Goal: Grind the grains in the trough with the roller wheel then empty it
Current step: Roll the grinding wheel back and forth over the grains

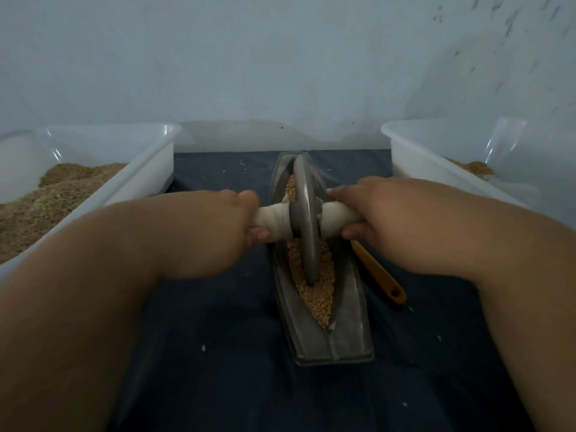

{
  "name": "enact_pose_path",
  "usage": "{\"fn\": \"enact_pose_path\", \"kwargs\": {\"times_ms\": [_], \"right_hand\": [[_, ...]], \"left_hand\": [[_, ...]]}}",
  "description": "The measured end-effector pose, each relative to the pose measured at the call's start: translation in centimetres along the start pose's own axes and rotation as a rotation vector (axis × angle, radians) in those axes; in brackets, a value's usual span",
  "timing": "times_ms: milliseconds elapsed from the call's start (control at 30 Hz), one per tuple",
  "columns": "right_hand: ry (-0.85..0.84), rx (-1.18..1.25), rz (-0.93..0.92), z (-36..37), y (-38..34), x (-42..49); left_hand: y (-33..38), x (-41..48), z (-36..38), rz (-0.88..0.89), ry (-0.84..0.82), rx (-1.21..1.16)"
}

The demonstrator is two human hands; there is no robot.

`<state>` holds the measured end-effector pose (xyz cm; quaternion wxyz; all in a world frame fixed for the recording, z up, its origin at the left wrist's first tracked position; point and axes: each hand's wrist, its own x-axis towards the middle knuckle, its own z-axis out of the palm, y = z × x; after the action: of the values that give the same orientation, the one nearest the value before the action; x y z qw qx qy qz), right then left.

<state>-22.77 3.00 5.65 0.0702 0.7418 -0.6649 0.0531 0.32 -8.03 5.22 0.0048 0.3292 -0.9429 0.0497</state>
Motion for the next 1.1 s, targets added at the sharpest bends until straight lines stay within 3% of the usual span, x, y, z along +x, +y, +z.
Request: {"fn": "enact_pose_path", "kwargs": {"times_ms": [233, 333, 600, 767, 867, 1000, 1100], "right_hand": [[0.284, -0.07, 0.127, 4.4, 1.8, 4.0], [0.325, -0.067, 0.167, 5.1, 2.0, 4.8], [0.165, -0.021, 0.092, 2.7, 1.5, 2.9], [-0.042, 0.091, 0.009, -0.2, 1.2, 0.3], [-0.104, 0.082, -0.034, -1.2, 1.2, -0.6], [-0.102, 0.141, -0.021, -0.8, 1.4, 0.1], [-0.017, 0.208, 0.065, 1.0, 2.1, 1.7]], "left_hand": [[0.1, 3.9, 2.7, -0.204, 0.378, 0.197], [0.3, 4.6, 3.3, -0.228, 0.431, 0.224], [0.0, 3.0, 2.3, -0.154, 0.309, 0.175], [0.2, 0.2, -0.3, -0.03, 0.008, 0.005], [0.9, -0.8, -1.4, -0.024, -0.091, -0.026], [0.5, -0.3, -1.2, -0.055, -0.12, -0.061], [-0.1, 1.4, 0.3, -0.074, 0.088, -0.013]]}}
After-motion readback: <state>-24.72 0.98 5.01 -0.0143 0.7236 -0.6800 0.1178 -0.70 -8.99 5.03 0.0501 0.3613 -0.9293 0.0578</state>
